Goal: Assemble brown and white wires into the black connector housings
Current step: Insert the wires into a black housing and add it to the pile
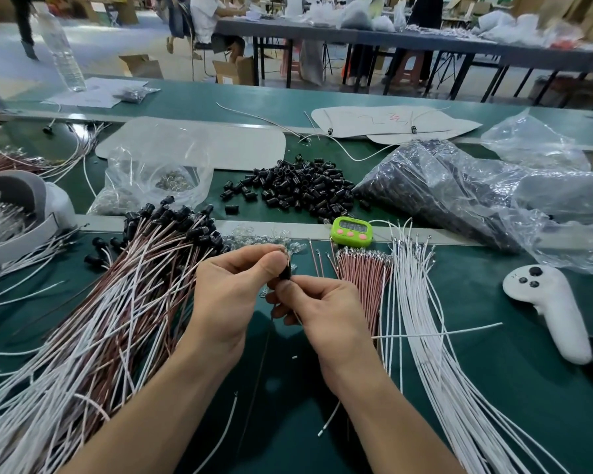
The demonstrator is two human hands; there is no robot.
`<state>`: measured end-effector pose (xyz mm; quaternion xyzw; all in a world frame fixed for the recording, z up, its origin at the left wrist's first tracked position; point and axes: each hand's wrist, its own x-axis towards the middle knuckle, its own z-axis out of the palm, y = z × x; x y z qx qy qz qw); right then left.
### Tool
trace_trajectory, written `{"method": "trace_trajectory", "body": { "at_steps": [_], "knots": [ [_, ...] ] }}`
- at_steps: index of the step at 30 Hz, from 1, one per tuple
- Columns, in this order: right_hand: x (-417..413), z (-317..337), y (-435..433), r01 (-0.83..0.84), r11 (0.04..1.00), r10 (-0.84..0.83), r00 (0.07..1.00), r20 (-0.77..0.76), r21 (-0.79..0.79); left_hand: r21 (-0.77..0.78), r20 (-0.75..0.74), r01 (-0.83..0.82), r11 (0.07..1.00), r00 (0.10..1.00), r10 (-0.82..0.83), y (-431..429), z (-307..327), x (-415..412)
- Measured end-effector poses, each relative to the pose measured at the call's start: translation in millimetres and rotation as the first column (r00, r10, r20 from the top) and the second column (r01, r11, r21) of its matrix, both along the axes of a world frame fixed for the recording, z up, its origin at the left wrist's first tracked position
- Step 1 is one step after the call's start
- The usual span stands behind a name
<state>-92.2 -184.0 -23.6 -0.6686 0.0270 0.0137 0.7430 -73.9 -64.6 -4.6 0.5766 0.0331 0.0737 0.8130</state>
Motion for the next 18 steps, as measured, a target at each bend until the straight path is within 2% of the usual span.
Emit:
{"method": "trace_trajectory", "body": {
  "at_steps": [18],
  "knots": [
    [-4.5,-0.1,3.4,0.104,0.965,-0.096,0.994,0.046,-0.24,0.078,0.002,-0.033,0.996,0.999,0.033,-1.8,-0.8,0.6]
  ]
}}
